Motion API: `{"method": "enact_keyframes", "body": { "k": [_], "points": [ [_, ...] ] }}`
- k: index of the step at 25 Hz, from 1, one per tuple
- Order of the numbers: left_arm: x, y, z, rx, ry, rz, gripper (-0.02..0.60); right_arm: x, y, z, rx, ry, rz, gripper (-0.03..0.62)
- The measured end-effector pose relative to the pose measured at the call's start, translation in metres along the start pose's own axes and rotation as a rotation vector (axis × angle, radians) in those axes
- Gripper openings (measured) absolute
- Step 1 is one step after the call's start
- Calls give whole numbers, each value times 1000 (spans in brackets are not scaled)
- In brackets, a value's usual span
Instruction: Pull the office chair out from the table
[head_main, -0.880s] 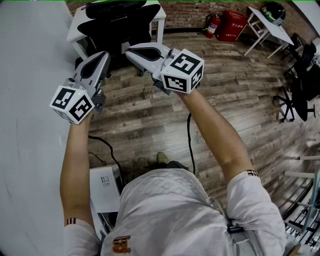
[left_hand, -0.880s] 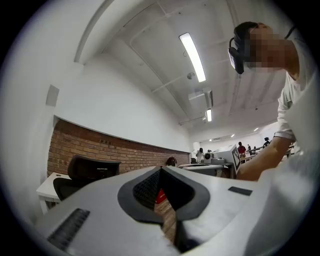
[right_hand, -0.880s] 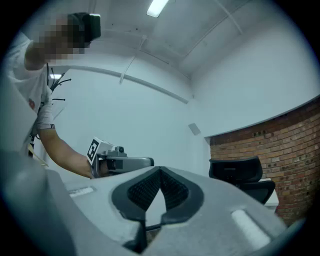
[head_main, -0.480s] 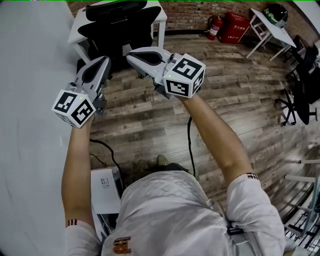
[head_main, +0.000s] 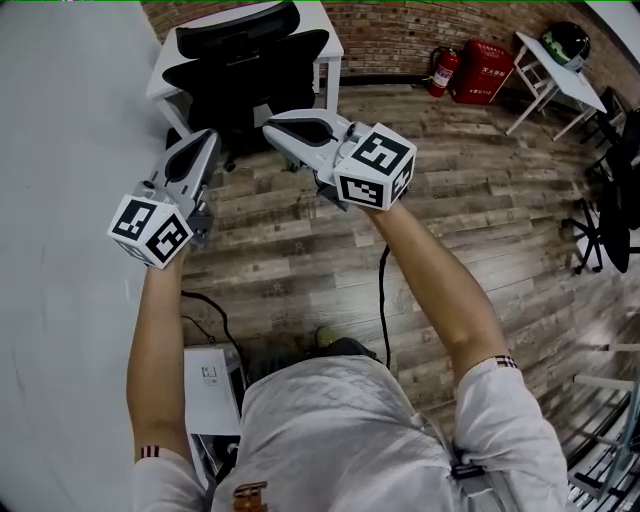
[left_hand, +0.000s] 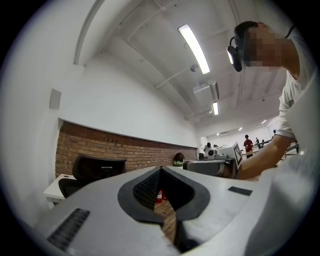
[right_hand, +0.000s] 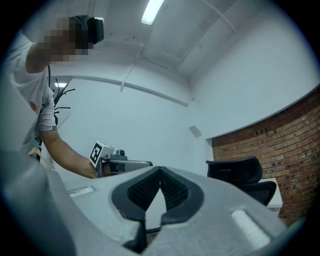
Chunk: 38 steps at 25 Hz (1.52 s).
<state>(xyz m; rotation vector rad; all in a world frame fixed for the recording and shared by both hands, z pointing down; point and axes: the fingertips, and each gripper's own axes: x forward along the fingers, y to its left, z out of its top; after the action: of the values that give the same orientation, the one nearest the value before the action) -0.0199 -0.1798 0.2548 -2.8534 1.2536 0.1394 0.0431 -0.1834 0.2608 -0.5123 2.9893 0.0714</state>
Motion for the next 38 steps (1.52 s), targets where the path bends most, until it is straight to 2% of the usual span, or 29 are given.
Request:
{"method": "enact_keyframes", "body": {
  "k": [9, 14, 21, 28, 34, 38],
  "points": [
    [25, 50, 0, 20, -13, 25, 0, 21, -56, -1, -24, 26, -7, 2],
    [48, 106, -6, 22, -19, 18, 0, 56, -99, -13, -29, 49, -34, 2],
    [82, 189, -23, 69, 23, -34, 0, 115, -165, -33, -62, 101, -94, 2],
    [105, 273, -49, 155, 122, -62, 0, 150, -221, -65, -111, 193, -158, 2],
    [122, 331, -80, 241, 258, -31, 3, 155, -262, -88, -171, 300, -200, 3],
    [132, 358, -100, 296, 338, -22, 8, 153, -289, -105, -224, 396, -193, 65]
  ]
}}
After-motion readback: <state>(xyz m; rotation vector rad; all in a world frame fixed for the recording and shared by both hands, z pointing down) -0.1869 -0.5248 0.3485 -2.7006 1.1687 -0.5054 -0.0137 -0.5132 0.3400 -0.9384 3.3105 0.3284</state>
